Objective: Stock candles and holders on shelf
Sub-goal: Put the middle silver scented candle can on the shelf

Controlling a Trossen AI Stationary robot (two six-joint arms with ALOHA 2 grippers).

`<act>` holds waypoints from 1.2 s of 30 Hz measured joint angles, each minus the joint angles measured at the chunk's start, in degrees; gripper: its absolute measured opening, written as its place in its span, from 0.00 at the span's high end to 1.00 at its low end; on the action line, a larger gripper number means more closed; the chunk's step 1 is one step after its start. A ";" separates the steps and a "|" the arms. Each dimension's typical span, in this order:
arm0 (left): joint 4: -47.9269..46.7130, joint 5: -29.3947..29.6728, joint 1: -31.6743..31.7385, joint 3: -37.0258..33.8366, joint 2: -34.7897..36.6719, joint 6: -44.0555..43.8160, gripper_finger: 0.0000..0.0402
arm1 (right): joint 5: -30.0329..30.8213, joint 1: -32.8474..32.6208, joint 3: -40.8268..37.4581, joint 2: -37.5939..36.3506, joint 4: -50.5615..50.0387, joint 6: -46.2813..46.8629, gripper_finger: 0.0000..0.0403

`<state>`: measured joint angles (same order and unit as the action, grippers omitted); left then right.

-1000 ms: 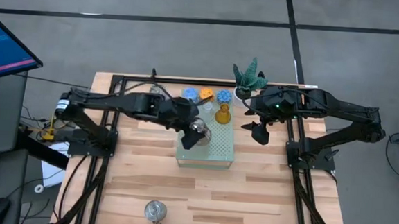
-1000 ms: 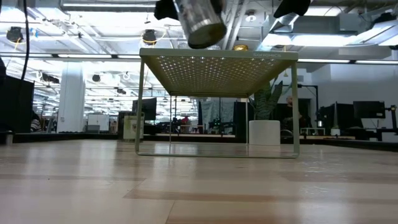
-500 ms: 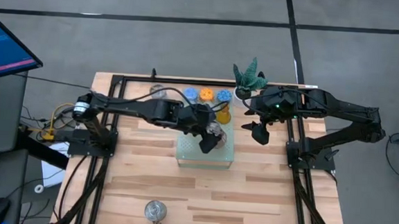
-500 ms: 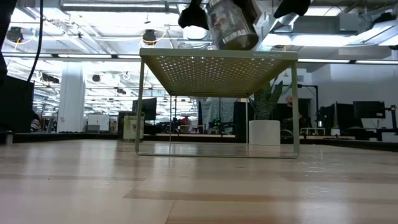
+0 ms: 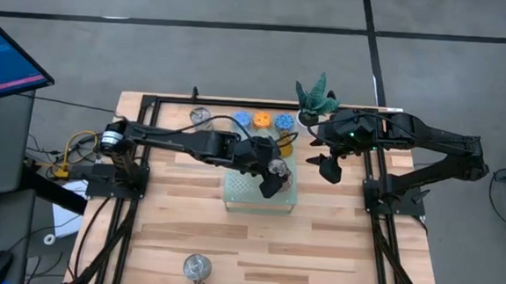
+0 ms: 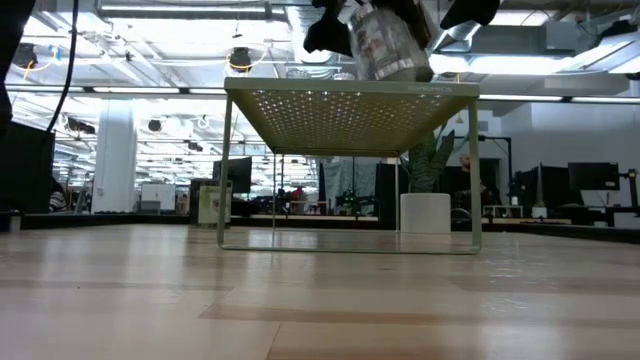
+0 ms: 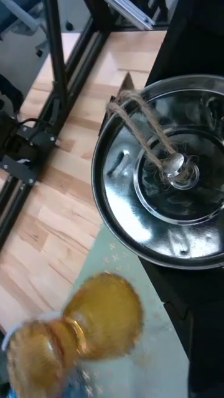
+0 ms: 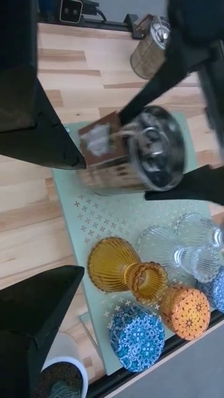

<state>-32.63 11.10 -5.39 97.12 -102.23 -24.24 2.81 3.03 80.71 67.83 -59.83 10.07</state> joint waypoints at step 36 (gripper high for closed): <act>4.64 -0.03 0.66 -0.07 -0.86 6.46 0.07 | -0.15 0.00 0.00 0.00 -3.19 0.04 0.37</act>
<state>-27.99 11.07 -4.73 97.06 -103.09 -17.78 2.66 3.03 80.71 67.83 -63.02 10.11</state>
